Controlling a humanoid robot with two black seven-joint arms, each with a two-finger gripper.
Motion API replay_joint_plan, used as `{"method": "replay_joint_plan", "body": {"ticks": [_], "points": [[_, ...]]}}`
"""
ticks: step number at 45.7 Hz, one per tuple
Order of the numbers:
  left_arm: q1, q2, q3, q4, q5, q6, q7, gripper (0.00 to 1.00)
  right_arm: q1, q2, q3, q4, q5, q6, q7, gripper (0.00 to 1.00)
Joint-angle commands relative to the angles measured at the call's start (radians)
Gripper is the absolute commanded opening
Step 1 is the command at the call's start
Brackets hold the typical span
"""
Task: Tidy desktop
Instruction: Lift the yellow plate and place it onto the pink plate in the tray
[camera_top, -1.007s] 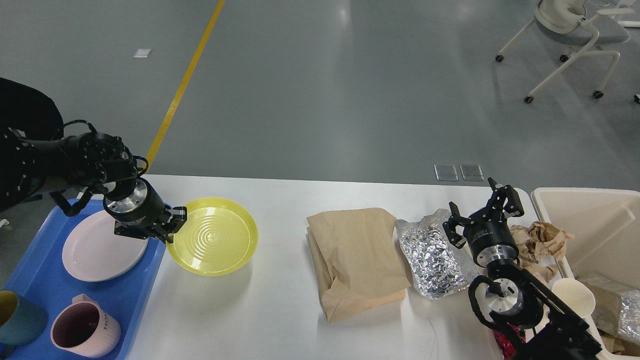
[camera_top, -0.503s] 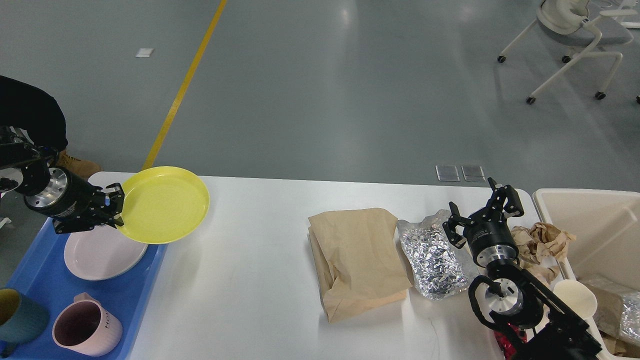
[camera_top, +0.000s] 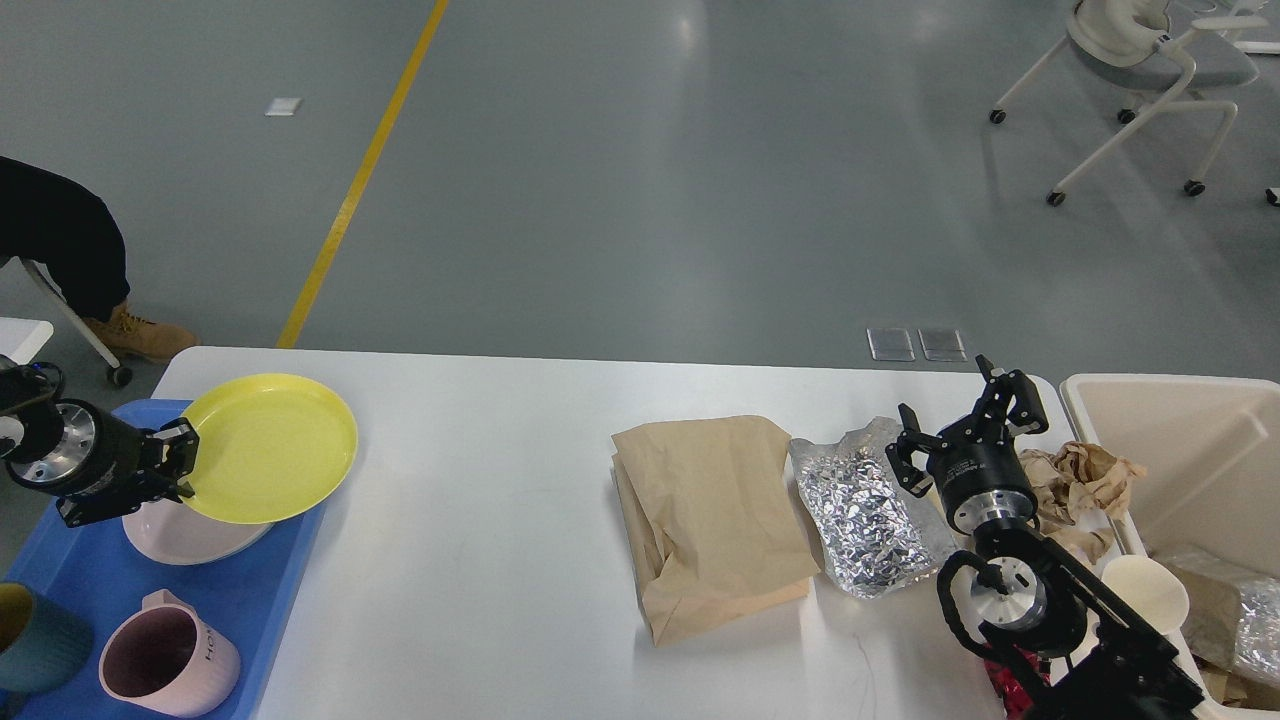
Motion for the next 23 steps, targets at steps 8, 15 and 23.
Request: {"method": "replay_joint_plan", "body": {"ticks": [8,15,23], "points": [[0.075,0.048,-0.088,0.088,0.000,-0.002,0.044,0.00,0.000,0.000,0.000,0.001,0.000,0.000,0.000,1.00],[0.107,0.048,-0.091,0.132,0.000,-0.002,0.046,0.00,0.000,0.000,0.000,-0.001,0.000,0.000,0.000,1.00],[0.147,0.040,-0.128,0.164,0.000,-0.002,0.060,0.00,0.000,0.000,0.000,-0.001,0.000,0.000,0.000,1.00]]}}
